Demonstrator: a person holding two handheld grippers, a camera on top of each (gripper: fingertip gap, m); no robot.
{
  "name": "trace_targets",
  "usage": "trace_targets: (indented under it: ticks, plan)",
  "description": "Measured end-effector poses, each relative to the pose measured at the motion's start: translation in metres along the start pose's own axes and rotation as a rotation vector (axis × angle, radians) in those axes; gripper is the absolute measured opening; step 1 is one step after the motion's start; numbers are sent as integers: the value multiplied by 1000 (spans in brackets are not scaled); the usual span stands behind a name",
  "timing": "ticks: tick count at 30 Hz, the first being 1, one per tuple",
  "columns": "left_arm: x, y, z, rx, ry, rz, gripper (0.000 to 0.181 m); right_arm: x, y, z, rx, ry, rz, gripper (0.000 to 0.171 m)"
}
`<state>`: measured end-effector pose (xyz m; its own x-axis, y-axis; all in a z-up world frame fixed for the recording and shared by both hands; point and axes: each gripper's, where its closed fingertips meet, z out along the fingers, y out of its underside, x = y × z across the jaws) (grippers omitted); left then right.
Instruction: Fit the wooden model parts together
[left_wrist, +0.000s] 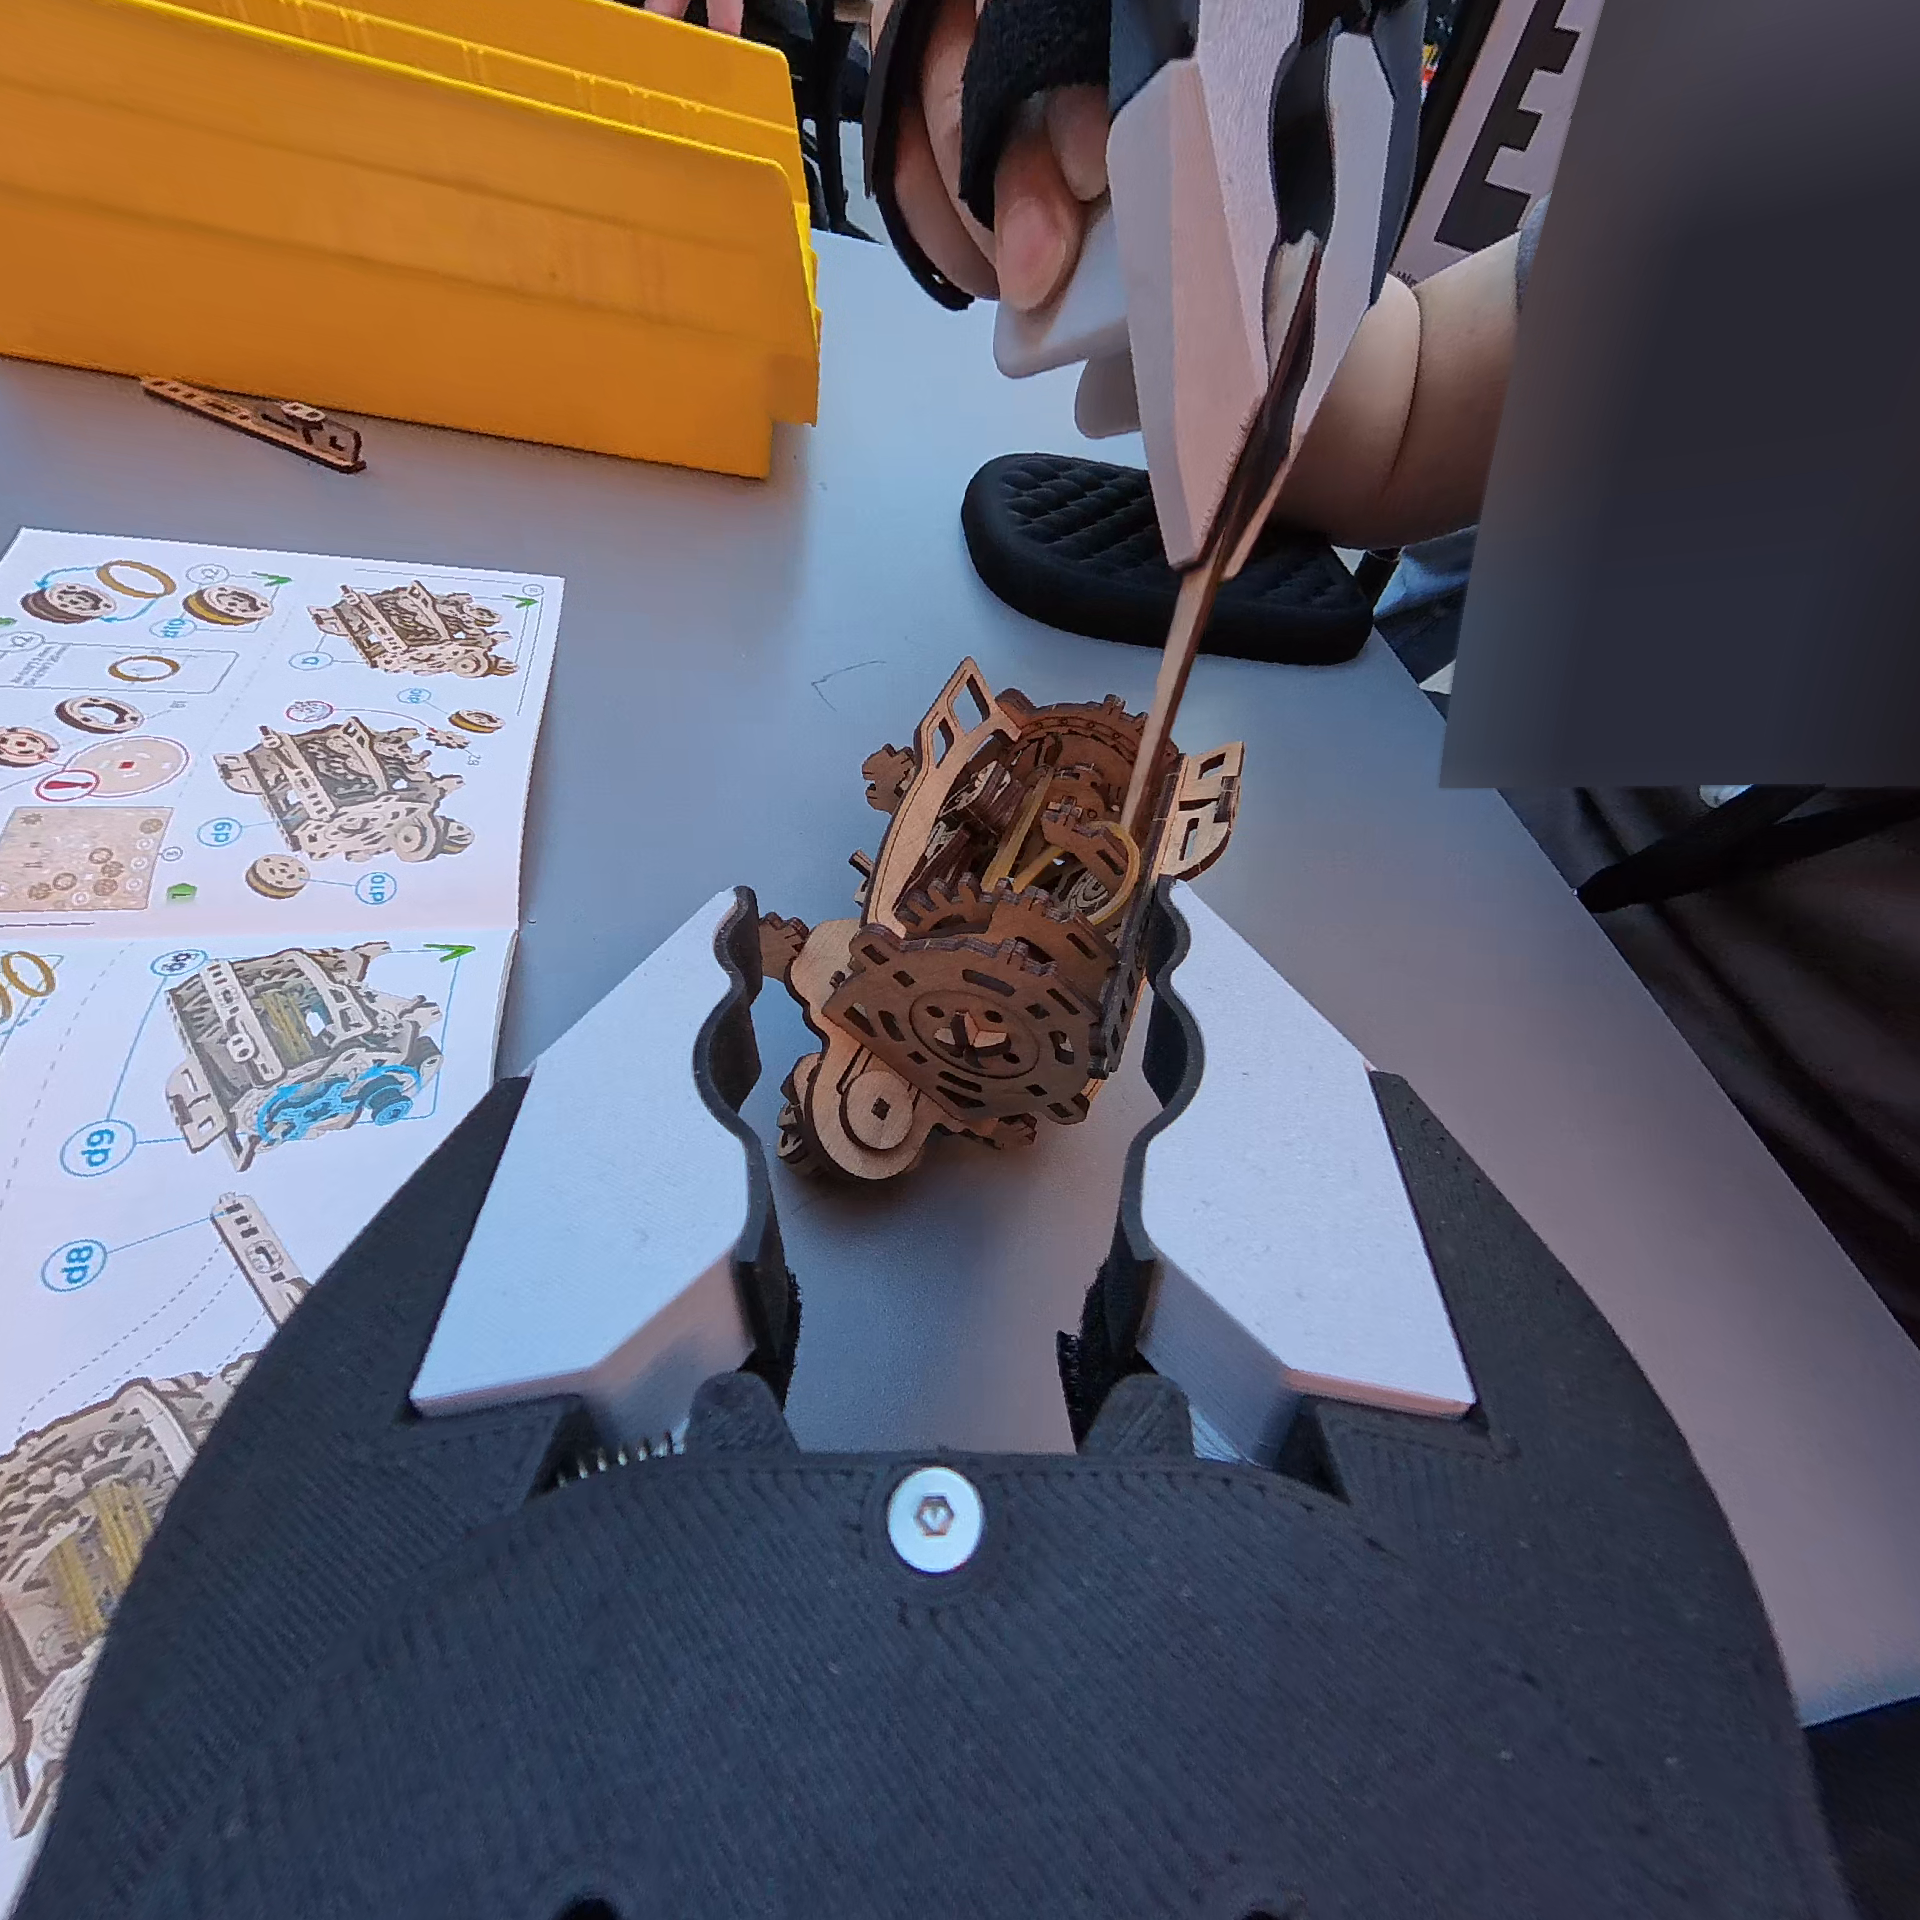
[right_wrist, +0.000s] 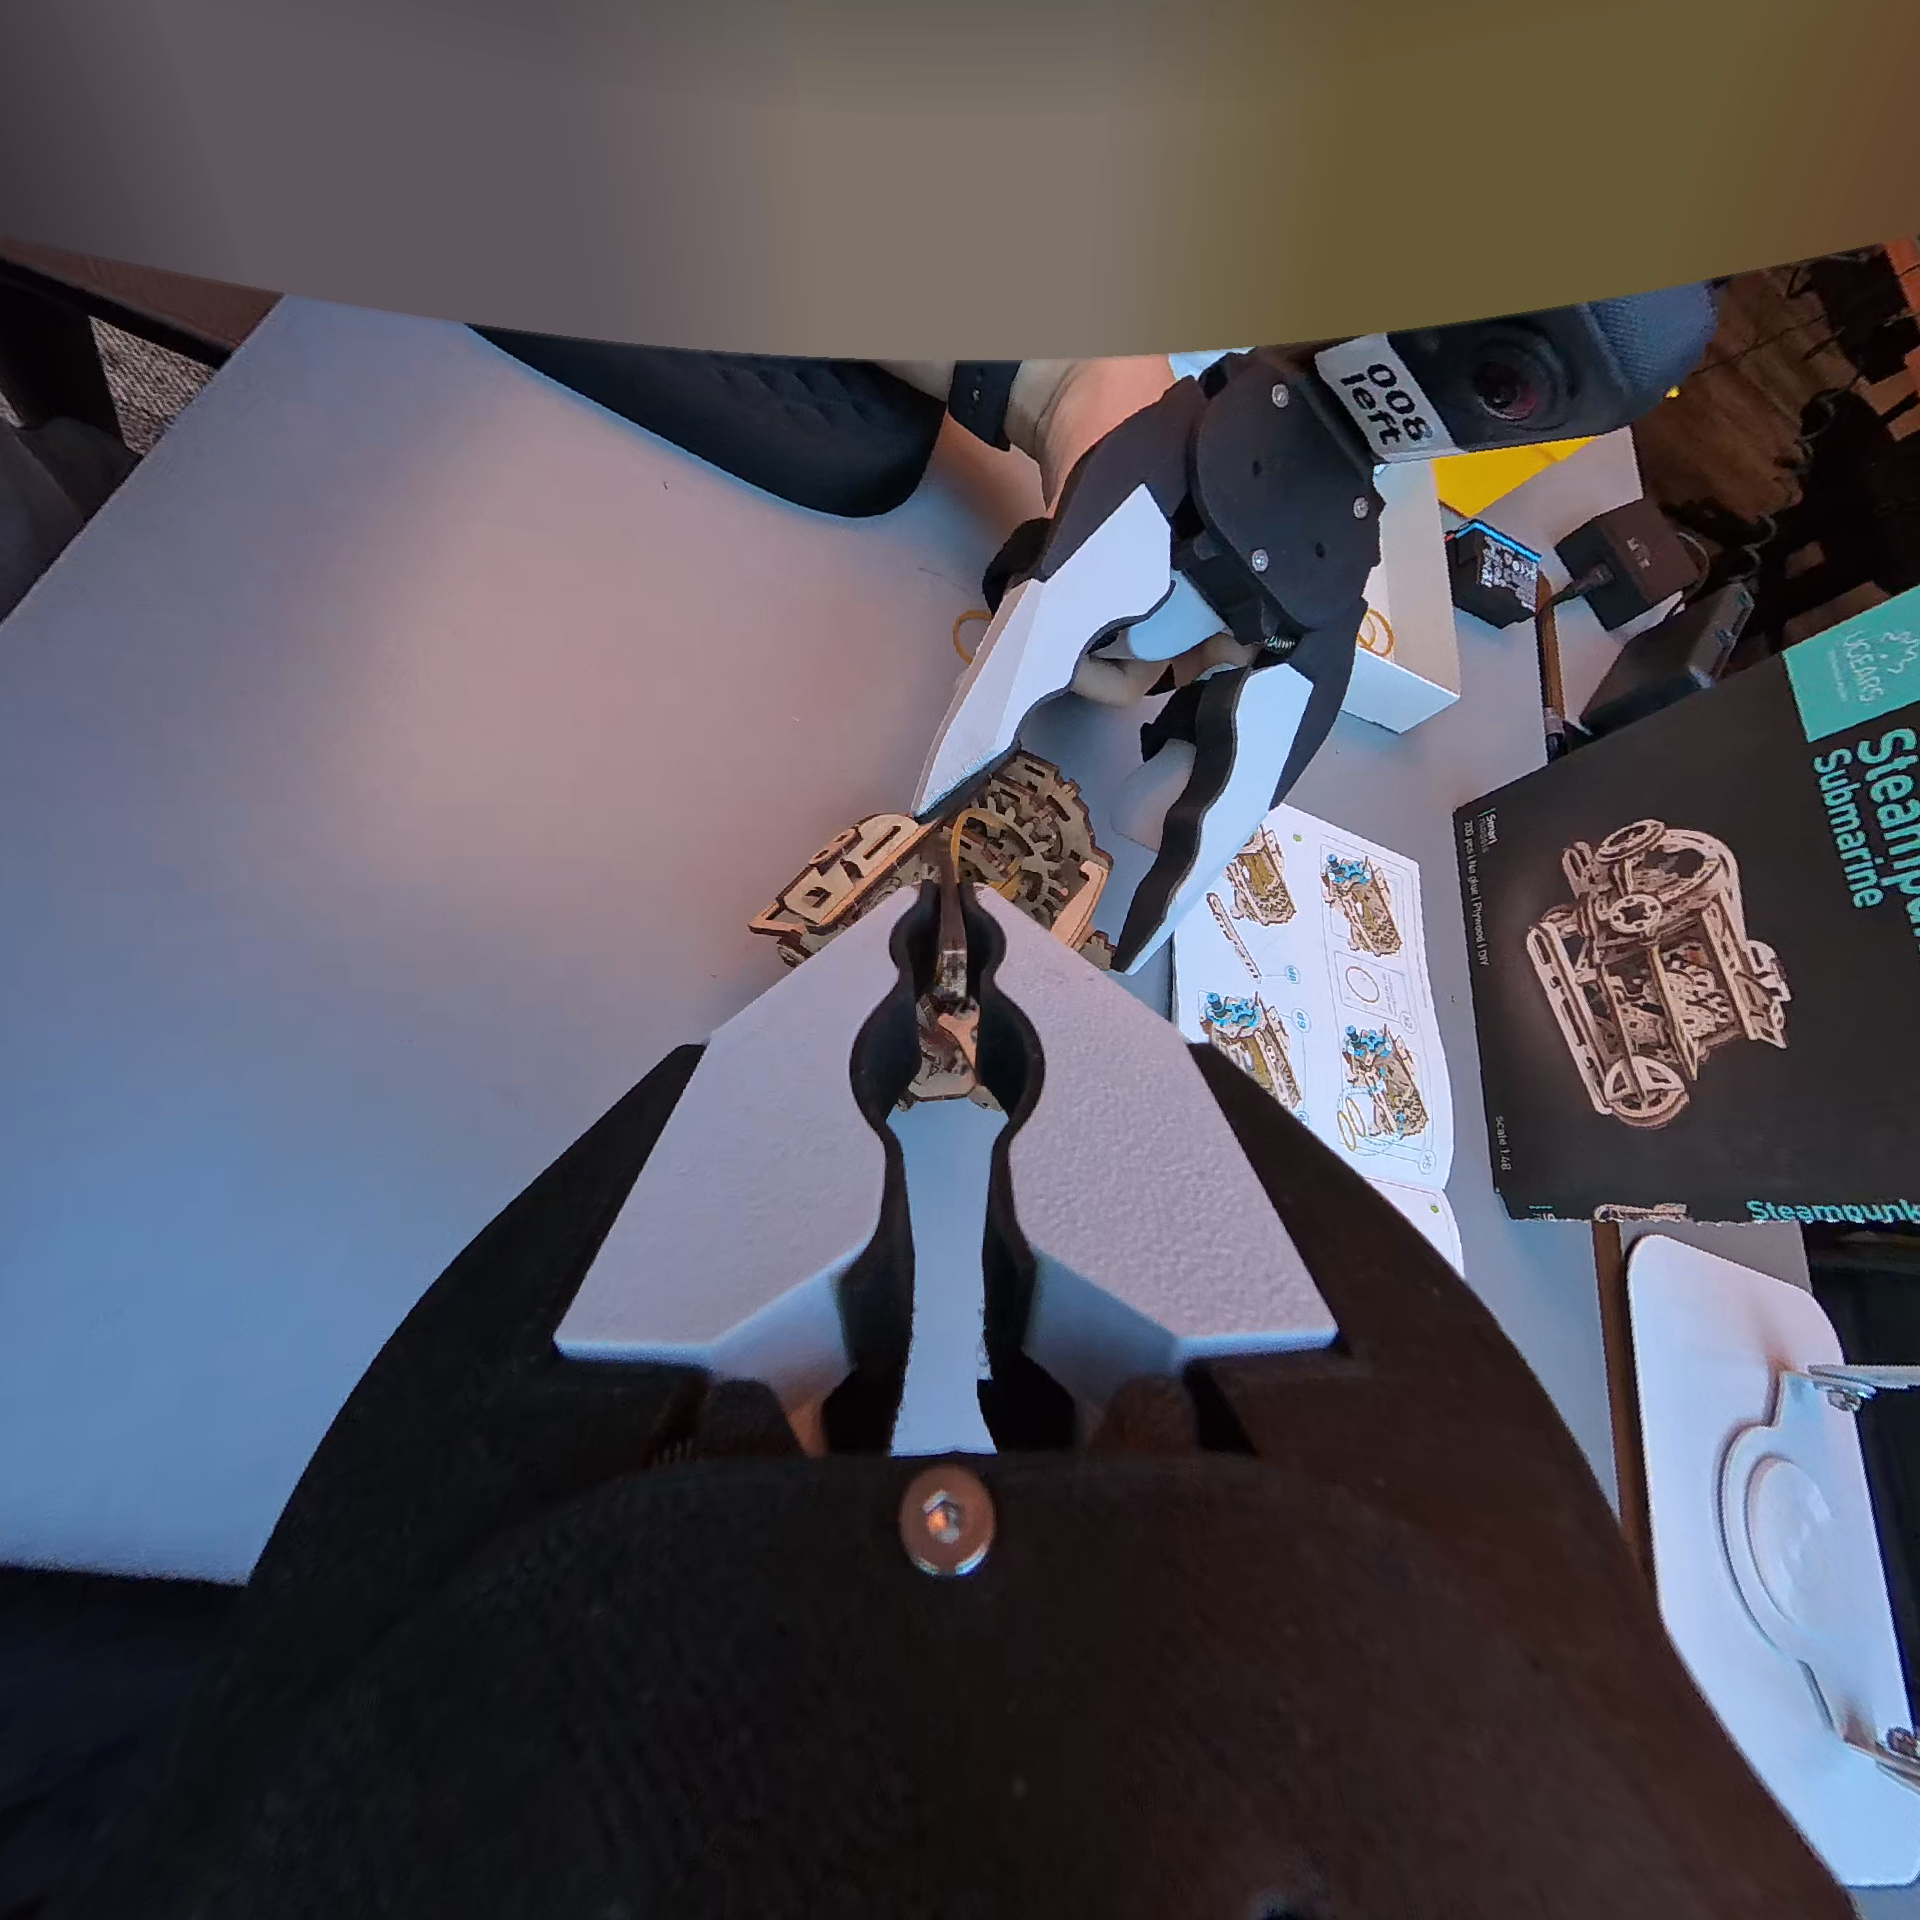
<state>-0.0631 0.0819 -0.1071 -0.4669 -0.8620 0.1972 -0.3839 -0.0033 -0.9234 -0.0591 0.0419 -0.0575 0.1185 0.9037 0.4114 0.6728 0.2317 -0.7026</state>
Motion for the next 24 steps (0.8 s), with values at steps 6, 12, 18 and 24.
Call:
trace_targets:
  ticks: [6, 12, 18, 24]
  plan:
    - [0, 0, 0, 0, 0, 3, 74, 11, 0, -9, 14, 44, 17, 1]
    - [0, 0, 0, 0, -1, 4, 74, 16, 5, -9, 2, 53, 36, 0]
    - [0, 0, 0, 0, -1, 3, 74, 18, 12, -8, 1, 39, 65, 0]
    - [0, 0, 0, 0, -1, 4, 74, 19, 18, -5, 1, 17, 104, 0]
